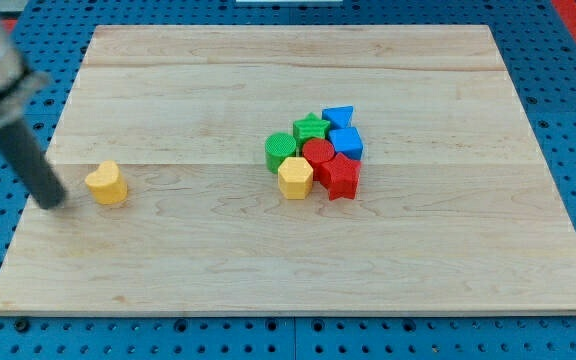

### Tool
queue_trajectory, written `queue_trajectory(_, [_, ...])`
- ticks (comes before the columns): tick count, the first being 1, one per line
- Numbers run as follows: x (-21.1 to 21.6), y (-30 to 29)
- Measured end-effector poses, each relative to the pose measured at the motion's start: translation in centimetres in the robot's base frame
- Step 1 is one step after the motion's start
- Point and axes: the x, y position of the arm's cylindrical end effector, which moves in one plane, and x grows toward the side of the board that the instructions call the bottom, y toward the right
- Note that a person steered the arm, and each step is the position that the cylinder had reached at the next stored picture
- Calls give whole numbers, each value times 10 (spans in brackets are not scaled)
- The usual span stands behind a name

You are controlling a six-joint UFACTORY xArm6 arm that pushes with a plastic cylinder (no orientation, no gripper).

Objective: Move the yellow heart left to the green circle

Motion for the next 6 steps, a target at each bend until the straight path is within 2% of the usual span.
queue_trajectory(1, [-11, -9])
queue_trajectory(2, [-2, 36])
queue_trajectory(5, [-2, 232])
queue_trajectory(6, [27, 222])
